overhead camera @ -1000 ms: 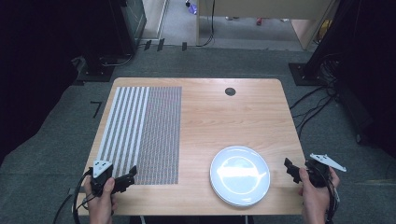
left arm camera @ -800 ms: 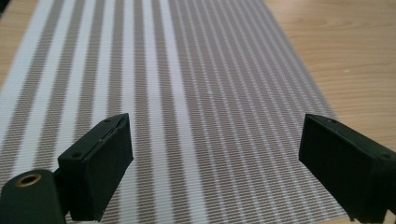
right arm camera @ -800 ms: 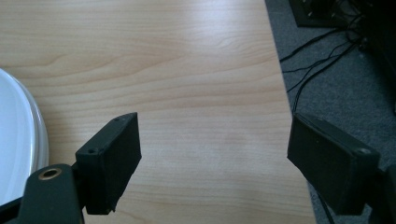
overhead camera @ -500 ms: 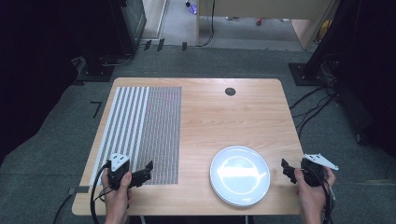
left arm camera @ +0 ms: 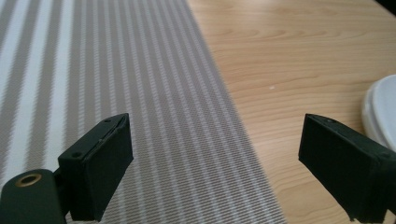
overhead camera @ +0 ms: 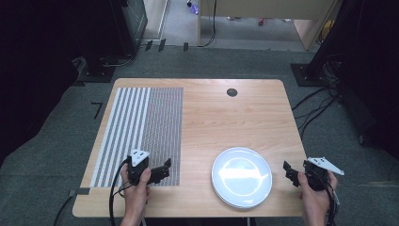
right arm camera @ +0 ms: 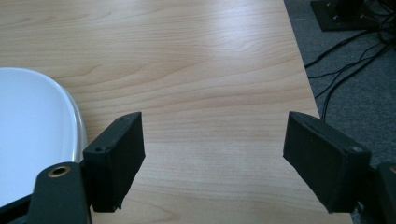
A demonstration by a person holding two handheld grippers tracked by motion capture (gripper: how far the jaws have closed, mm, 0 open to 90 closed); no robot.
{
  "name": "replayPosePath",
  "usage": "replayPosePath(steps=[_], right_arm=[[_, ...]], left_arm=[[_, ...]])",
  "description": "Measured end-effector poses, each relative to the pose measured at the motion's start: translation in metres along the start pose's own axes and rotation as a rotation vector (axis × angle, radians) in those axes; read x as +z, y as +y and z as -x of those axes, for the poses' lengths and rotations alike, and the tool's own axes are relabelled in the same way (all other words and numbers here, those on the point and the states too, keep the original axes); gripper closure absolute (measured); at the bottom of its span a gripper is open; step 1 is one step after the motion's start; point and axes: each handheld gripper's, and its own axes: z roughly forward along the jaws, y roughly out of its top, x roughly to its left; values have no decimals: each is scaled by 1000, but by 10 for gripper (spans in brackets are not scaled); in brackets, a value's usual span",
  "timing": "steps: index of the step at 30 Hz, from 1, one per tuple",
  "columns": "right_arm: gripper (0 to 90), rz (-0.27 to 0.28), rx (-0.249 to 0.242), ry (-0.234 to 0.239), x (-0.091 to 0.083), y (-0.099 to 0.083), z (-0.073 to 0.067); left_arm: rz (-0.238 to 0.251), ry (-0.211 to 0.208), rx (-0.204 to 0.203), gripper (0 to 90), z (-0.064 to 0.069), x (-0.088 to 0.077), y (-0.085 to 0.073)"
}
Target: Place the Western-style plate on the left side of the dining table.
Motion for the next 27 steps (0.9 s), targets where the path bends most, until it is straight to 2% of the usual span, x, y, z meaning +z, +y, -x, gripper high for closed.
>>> replayPosePath(steps=[1,2,3,5,10,11,16,19,24,27], right_arm=[[202,0,-1,9,0,0,0],[202,0,-1,9,0,0,0],[201,-2,-7,14,0,0,-1],[201,1,-6,21,-1,0,-1],[201,-5,-1,42,0,1,-3],[200,-10,2,54,1,0,-3],[199,-15,12,71,2,0,-2],[197,-11,5,74,1,0,-3],[186,-15,-17,100,0,-1,-8],[180,-20,-19,96,0,-1,-11]], left_arm=[[1,-21,23,99,9,2,2],[1,-21,23,99,9,2,2],[2,-38,35,99,17,4,2],[-1,-52,47,99,21,5,1],[11,-78,45,99,31,7,1],[9,-96,59,99,37,8,-1],[2,-117,76,99,49,13,-4],[-10,-135,94,99,60,18,-8],[-23,-161,88,99,69,23,-12],[-41,-187,99,99,76,28,-16]])
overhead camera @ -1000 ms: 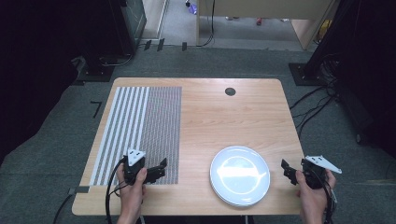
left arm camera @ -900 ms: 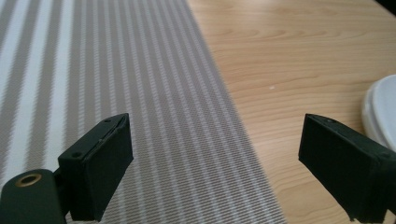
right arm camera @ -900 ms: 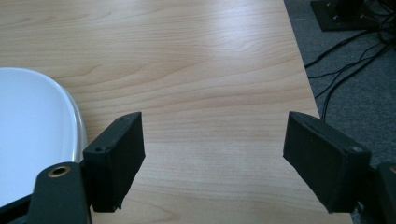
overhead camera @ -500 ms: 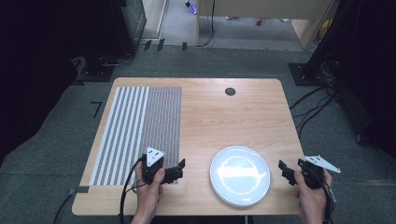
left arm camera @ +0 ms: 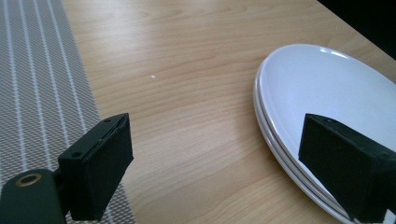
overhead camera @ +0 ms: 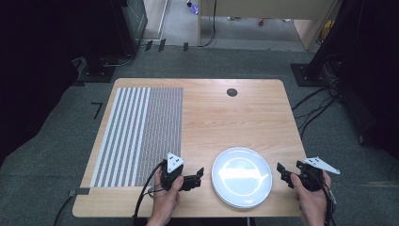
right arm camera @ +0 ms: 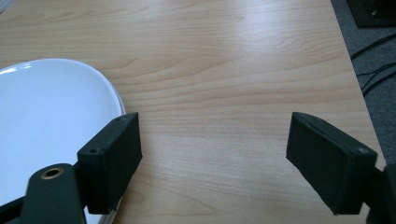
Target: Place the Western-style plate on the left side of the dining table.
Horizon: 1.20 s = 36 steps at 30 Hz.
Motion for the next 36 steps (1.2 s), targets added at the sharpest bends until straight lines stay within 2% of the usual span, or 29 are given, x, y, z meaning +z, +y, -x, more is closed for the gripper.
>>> replayPosePath(steps=[7,17,20,22,25,26,28,29,30,33,34,36], right_arm=[[182,-10,-11,11,3,-1,-6],[220,16,-6,19,5,0,-13],[268,24,-11,11,5,-1,-14],[364,39,-14,13,4,-1,-13],[461,61,-14,45,1,-1,-12],[504,87,6,86,0,-2,-13],[538,109,33,126,0,-2,-14],[538,109,33,126,0,-2,-14],[573,94,51,158,0,-3,-16],[591,90,47,173,0,-4,-18],[615,67,57,200,2,-4,-20],[655,39,79,210,2,-4,-20]], left_arm=[[-37,-21,15,99,9,8,-5],[-43,-47,25,99,17,11,-8],[-48,-38,31,124,20,13,-10],[-54,-44,37,145,21,13,-10],[-63,-45,52,159,24,15,-12],[-61,-31,60,255,27,15,-13],[-65,-37,61,348,29,15,-14],[-65,-37,61,365,29,15,-14],[-66,-59,54,382,31,15,-14],[-67,-75,55,411,31,15,-15],[-76,-89,52,442,32,16,-16],[-83,-98,59,472,34,16,-16]])
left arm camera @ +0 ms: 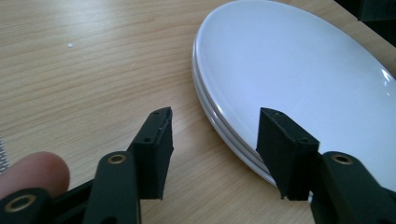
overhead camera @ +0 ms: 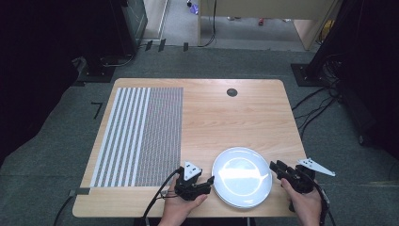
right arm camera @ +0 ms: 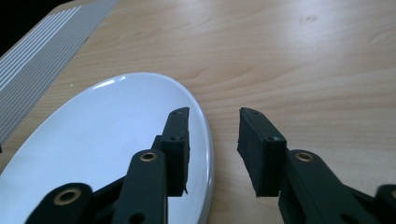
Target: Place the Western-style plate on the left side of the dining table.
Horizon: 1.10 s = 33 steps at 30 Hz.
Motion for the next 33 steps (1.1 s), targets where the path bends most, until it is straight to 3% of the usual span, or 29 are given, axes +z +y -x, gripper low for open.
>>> replayPosePath(steps=[3,4,7,9,14,17,22,30,33], right_arm=[[694,-13,20,-16,0,0,0],[743,-25,51,-4,-1,0,1],[773,-36,69,23,0,0,2],[791,-67,73,29,2,-1,2],[796,-85,98,31,4,-3,3],[807,-97,112,32,4,-3,4],[817,-109,162,58,5,-5,6],[844,-136,181,72,6,-6,7],[851,-138,180,75,6,-6,8]], left_arm=[[-3,-20,8,566,1,1,-1],[-6,-47,3,587,0,1,-1],[-9,-64,-9,625,-2,2,-2],[-14,-75,-23,628,-4,3,-2],[-18,-72,-34,613,-4,4,-3],[-10,-85,-26,667,-3,4,-4],[-21,-130,-47,655,-3,7,-5],[-30,-125,-22,656,4,7,-8],[-35,-132,-30,653,2,8,-7]])
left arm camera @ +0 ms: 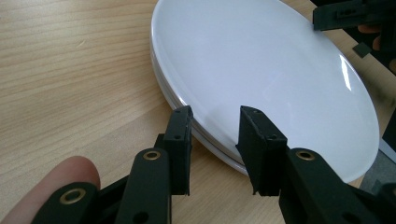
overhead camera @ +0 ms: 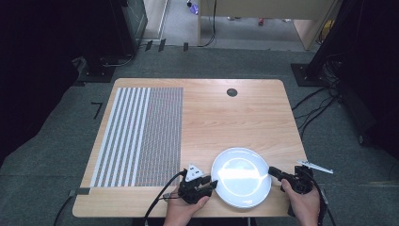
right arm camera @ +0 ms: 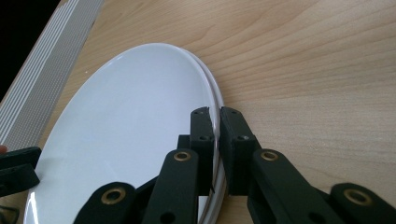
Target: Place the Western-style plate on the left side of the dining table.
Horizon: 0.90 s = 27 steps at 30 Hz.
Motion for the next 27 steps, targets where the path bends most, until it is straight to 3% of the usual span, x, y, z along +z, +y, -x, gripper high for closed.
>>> replayPosePath(steps=[22,27], right_arm=[[872,-11,16,55,6,-3,-1],[871,-27,39,98,10,-5,-2]], left_arm=[[27,8,-40,659,-8,-10,6],[12,46,-37,648,-14,-13,7]])
